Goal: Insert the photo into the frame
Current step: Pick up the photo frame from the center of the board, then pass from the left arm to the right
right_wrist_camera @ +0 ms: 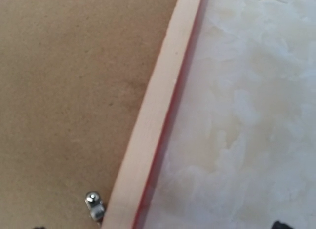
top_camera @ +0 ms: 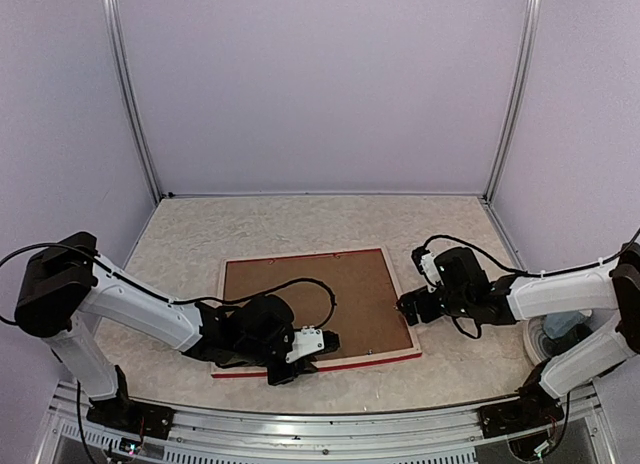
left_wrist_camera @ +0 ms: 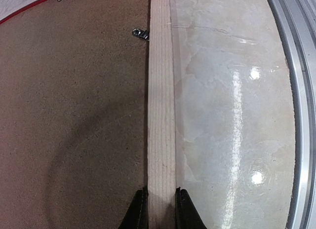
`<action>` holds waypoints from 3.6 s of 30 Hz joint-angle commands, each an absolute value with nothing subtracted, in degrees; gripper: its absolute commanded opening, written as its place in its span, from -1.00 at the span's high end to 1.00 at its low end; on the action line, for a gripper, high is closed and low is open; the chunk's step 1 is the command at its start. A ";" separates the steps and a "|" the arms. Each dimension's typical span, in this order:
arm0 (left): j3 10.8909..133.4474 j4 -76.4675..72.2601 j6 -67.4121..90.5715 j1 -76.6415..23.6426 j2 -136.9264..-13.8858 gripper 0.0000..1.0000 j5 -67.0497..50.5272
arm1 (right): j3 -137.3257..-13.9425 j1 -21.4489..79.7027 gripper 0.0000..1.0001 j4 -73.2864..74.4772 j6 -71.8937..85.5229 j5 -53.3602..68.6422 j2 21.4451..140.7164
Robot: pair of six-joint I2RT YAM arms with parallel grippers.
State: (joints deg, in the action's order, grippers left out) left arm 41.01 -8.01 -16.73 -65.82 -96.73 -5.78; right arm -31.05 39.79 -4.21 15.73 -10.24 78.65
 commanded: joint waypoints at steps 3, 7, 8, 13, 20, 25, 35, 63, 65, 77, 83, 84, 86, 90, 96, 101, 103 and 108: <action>41.44 -6.24 -13.90 -65.79 -96.94 1.00 -3.04 | -29.37 38.49 -0.98 -5.91 17.22 -8.25 75.01; 41.63 -6.55 -12.66 -65.83 -95.32 1.00 -1.24 | -28.96 36.15 -0.99 -6.06 18.65 -1.99 73.46; 41.78 -6.47 -12.27 -65.87 -94.96 1.00 -0.88 | -29.06 35.72 -0.98 -5.61 19.04 -0.66 73.07; 42.57 -5.95 -11.17 -65.99 -92.78 1.00 -0.18 | -28.86 34.44 -0.99 -3.61 21.94 5.61 69.87; 42.95 -5.06 -11.43 -67.98 -88.90 1.00 3.54 | -25.24 33.14 -0.98 -4.74 28.86 13.86 64.23; 42.66 -4.88 -11.11 -69.39 -85.69 1.00 5.38 | -22.50 33.05 -0.98 -6.59 32.41 17.87 61.77; 42.36 -4.70 -10.68 -71.54 -81.97 1.00 7.94 | -17.48 32.96 -0.98 -16.29 41.12 26.89 62.34; 38.25 -6.59 -8.77 -73.83 -78.85 1.00 9.23 | -10.20 32.34 -0.29 -58.13 65.92 41.31 79.99; 38.03 -6.72 -8.79 -73.91 -78.63 1.00 9.34 | -10.11 32.34 -0.13 -60.24 67.10 41.84 81.18; 36.79 -8.31 -7.98 -74.04 -78.13 0.68 9.91 | -8.70 32.34 0.65 -74.88 74.03 44.37 90.32; 35.51 -12.11 -6.52 -77.86 -78.82 -0.16 17.46 | -8.21 32.34 0.73 -78.69 77.12 44.04 93.07; 35.31 -12.94 -6.70 -79.08 -79.19 -0.25 19.64 | -8.20 32.41 0.73 -79.21 77.55 44.03 93.26; 35.16 -14.53 -7.26 -81.63 -80.63 -0.41 24.70 | -8.20 32.45 0.73 -79.66 78.11 44.04 93.30; 36.44 -15.80 -9.11 -85.71 -85.31 -0.58 32.32 | -8.09 32.52 0.73 -78.85 78.47 43.62 92.34; 39.50 -14.12 -10.45 -88.31 -92.90 -0.82 39.05 | -8.17 32.52 0.72 -74.36 78.11 42.88 88.29; 41.06 -13.46 -9.98 -89.40 -97.18 -0.70 47.49 | -8.87 32.52 0.71 -66.89 76.07 41.70 83.09; 41.55 -13.49 -9.85 -89.84 -98.62 -0.58 50.83 | -9.07 32.52 0.70 -64.22 75.41 41.21 81.17; 41.68 -14.44 -10.27 -91.20 -101.48 -0.39 55.40 | -9.68 32.51 0.70 -59.59 75.08 40.30 77.27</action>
